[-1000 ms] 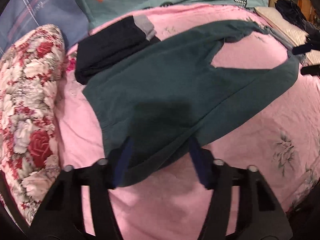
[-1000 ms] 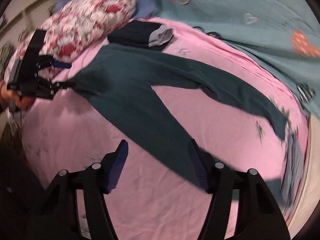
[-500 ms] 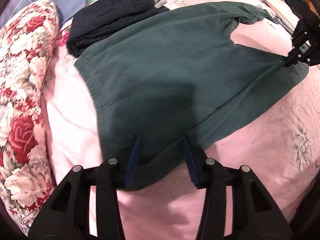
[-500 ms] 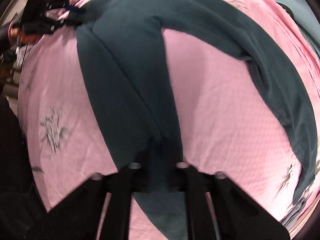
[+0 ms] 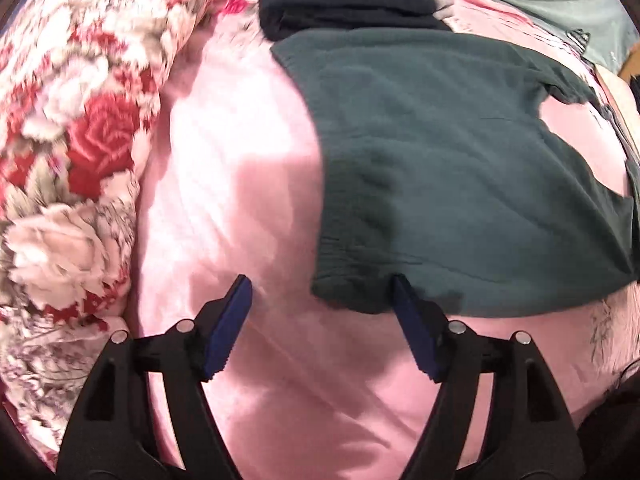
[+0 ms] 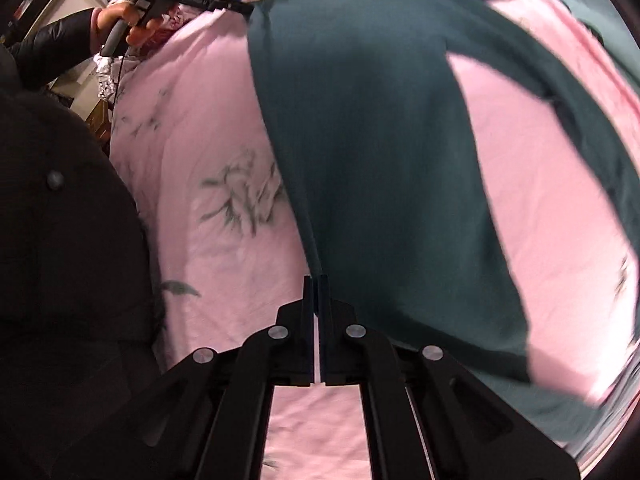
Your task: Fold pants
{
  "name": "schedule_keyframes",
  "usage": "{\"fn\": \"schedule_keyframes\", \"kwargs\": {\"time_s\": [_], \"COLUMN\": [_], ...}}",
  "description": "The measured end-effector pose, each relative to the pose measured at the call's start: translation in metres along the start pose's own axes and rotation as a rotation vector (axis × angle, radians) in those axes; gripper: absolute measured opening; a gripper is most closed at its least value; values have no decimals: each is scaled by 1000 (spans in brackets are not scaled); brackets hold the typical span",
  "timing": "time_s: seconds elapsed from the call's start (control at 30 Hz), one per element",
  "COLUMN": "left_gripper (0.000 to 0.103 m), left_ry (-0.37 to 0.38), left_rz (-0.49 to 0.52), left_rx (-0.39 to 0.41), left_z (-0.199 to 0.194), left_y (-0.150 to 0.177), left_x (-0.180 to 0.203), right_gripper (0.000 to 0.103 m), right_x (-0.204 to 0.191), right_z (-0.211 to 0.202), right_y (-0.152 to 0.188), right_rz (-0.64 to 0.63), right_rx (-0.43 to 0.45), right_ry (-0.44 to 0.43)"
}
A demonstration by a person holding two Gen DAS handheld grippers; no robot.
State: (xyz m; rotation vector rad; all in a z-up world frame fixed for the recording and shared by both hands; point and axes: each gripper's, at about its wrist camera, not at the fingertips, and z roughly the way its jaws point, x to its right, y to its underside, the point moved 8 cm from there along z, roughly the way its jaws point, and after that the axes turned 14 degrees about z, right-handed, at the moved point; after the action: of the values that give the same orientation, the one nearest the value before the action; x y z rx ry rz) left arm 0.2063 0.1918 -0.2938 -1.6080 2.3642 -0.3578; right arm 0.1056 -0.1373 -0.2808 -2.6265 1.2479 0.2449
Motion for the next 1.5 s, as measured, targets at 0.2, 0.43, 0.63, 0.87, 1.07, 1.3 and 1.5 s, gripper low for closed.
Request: {"fn": "schedule_keyframes", "kwargs": {"time_s": [0.2,0.43,0.63,0.87,1.07,1.3,1.5], "left_gripper": [90,79,80,81,81,81,81], "left_ry": [65,-106,-135,4,78,184,229], "left_rz": [-40,42,16,53,148,254,385], "left_rx": [0,23,81,170,178,165,154], "left_z": [17,-13,-58,-79,-61,-44,-40], "left_y": [-10,-3,-10,-42,-55,-66,-65], "left_x": [9,15,45,133,193,254,309], "right_gripper": [1,46,52,27,8,9,12], "right_x": [-10,39,213,282,255,205,172], "right_z": [0,-55,-112,-66,-106,-125,-84], "right_y": [12,38,66,80,114,196,292], "right_rz": [106,419,1139,1363,1437,1586,1901], "right_rx": [56,217,415,276,493,762,690], "right_ry": [-15,132,407,512,403,164,68]}}
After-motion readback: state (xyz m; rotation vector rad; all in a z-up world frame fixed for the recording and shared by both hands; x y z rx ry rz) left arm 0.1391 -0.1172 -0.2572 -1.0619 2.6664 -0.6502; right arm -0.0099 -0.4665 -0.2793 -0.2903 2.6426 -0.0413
